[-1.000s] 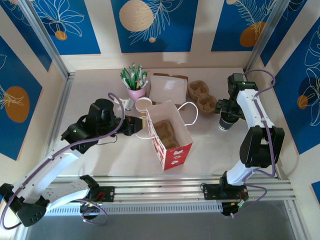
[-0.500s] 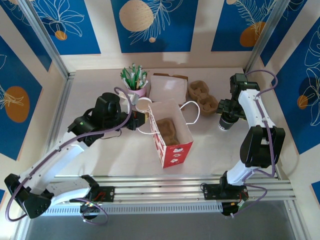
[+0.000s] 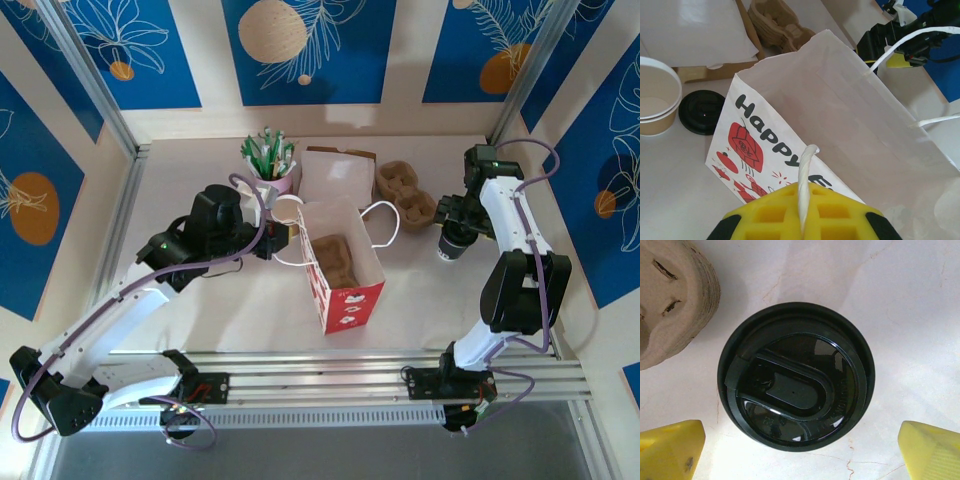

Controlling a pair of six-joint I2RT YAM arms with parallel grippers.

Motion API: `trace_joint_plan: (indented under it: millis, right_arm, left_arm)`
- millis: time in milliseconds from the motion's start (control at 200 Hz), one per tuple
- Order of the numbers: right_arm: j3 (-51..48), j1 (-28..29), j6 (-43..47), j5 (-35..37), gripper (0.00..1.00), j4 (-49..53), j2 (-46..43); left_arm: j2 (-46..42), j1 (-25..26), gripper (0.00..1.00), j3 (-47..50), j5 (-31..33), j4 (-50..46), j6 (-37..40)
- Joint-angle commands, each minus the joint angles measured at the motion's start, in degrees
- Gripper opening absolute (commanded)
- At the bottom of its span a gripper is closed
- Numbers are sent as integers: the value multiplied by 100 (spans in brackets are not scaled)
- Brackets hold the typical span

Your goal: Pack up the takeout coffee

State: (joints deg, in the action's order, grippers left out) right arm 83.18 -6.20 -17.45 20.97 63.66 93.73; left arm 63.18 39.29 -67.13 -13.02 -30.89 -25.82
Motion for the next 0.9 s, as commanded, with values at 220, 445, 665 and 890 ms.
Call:
trace_joint_plan:
  millis: [220, 445, 665, 890]
  right_arm:
    - [299, -189, 27, -253, 99, 111, 323]
    - [342, -189, 70, -410, 99, 39, 540]
    - [397, -220, 88, -435, 99, 6, 763]
    - [471, -249, 92, -415, 99, 24, 901]
  left_arm:
    - [-16, 9, 0, -67, 254, 93, 335]
    - [-49, -35, 0, 4, 252, 114, 343]
    - [-86, -90, 0, 161, 177, 178, 332]
    - [-104, -121, 0, 270, 185, 172, 376]
